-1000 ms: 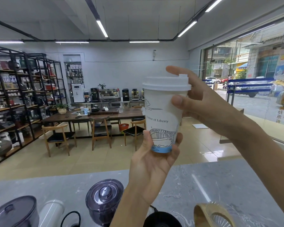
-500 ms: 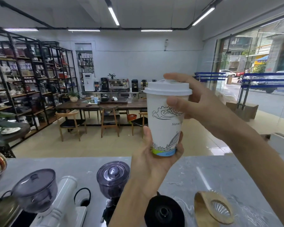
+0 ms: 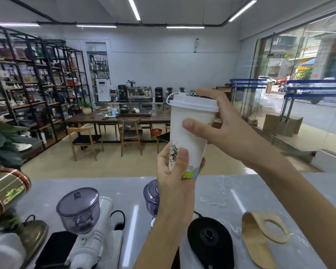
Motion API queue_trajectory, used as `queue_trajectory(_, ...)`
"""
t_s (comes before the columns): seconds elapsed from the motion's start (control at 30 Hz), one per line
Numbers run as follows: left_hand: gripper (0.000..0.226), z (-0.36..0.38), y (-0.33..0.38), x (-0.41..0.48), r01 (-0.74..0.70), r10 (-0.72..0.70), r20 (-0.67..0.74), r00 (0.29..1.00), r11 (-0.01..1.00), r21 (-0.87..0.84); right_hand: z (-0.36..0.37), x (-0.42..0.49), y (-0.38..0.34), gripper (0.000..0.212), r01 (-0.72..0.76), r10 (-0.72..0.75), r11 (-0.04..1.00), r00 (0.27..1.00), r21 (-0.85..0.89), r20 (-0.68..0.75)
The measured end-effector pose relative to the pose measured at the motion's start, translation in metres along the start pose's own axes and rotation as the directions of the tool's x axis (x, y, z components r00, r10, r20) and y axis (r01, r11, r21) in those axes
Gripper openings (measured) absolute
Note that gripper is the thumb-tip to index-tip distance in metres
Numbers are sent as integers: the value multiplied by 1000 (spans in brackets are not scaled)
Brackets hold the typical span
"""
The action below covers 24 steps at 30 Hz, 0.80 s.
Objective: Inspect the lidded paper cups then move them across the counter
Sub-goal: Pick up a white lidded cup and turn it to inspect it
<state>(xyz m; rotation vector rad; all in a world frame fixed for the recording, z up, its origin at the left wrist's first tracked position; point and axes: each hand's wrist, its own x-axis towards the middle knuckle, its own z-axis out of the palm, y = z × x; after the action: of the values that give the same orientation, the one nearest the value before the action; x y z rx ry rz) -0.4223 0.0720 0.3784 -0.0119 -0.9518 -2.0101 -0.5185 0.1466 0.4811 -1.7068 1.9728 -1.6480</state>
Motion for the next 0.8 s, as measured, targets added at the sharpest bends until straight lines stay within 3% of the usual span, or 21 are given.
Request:
queue_trajectory(0.1,85,-22,28,-8,-5,5,2,1000,1000,27,29,1,-18,71,-17,17,999,1000,28,8)
queue_trajectory(0.2,82,-53,63,-17,-46,28,84,996,972,229,59,-4,-41,68,-25,24,996,1000,88,3)
queue_trajectory(0.3,65,-102,97,-35,-78,-2,162,987,869,488,100,-23,-55,77,-6,4,998,1000,65,25)
queue_trajectory(0.47,70,-197,132,-92,-44,-152,198,968,676,735,197,-85,-44,94,-42,26,993,989,110,146)
queue_trajectory(0.67,82,-332,129,-203,268,-357,-83,930,507,820,330,-207,2,106,-408,340,884,896,227,287)
queue_trajectory(0.8,70,-413,95,-278,504,-457,-326,828,348,791,410,-282,26,113,-677,603,726,710,118,363)
